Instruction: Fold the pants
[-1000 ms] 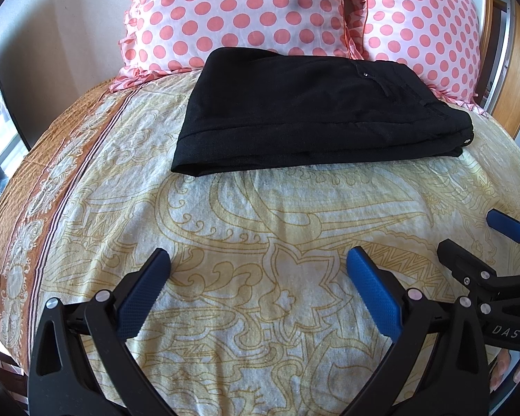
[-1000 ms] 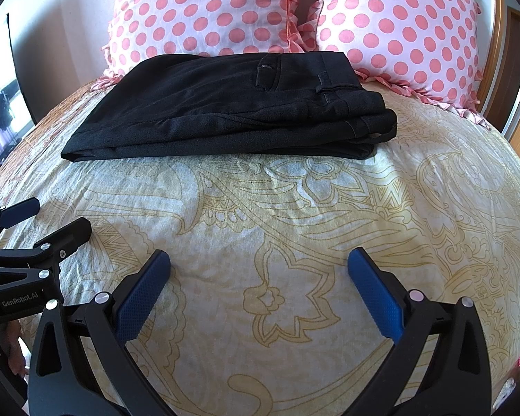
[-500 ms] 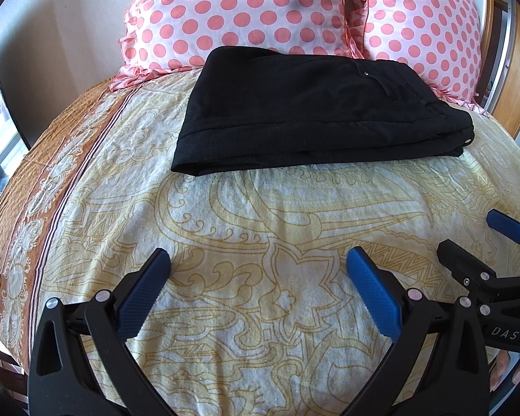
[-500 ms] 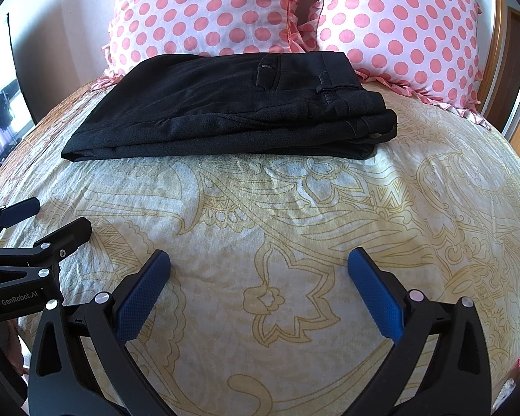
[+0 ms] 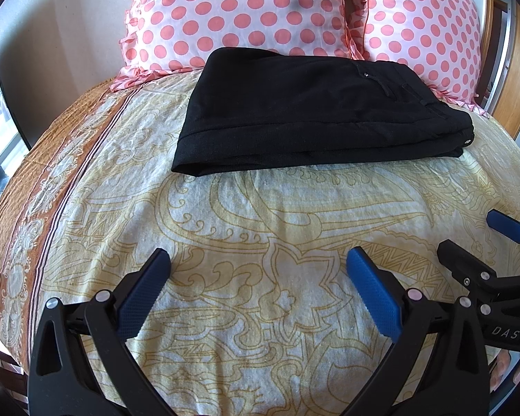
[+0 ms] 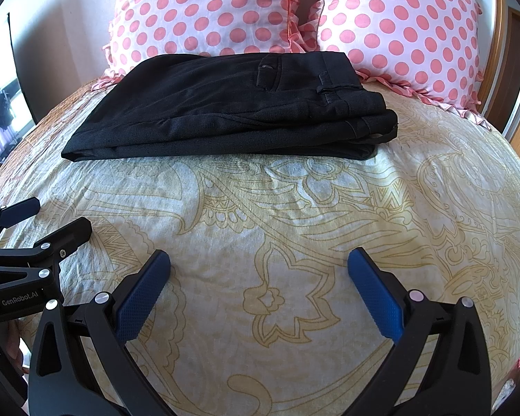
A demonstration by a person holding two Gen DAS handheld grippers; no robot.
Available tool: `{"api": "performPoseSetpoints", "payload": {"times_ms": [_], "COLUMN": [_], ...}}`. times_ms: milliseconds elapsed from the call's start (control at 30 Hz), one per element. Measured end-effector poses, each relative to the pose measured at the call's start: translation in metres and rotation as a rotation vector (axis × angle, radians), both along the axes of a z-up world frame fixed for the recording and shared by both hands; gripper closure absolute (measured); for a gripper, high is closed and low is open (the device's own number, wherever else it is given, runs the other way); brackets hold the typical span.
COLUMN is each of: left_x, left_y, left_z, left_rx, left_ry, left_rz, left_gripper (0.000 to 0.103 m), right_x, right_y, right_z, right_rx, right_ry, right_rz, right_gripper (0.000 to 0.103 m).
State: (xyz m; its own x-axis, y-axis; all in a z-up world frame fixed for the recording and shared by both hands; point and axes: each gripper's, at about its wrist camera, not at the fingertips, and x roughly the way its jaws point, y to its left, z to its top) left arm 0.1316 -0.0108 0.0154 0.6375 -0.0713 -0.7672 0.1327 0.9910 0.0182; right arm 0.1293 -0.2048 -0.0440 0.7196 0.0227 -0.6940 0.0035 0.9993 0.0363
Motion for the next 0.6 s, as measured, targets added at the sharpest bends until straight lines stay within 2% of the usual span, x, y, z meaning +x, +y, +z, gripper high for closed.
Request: {"api": "performPoseSetpoints", "payload": {"times_ms": [600], "left_x": [-0.0006], "left_y": [-0.0004], "left_z": [0.0003], "left_rx": [0.0], "left_ry": [-0.007], "left_rz": [-0.003], "left_gripper": [0.002], "right_x": [0.0002], "right_y": [0.0001], "right_z": [0.0], "right_rx": [0.0], "right_ry": [0.0], "right_rz": [-0.001], "right_gripper": [0.001]}}
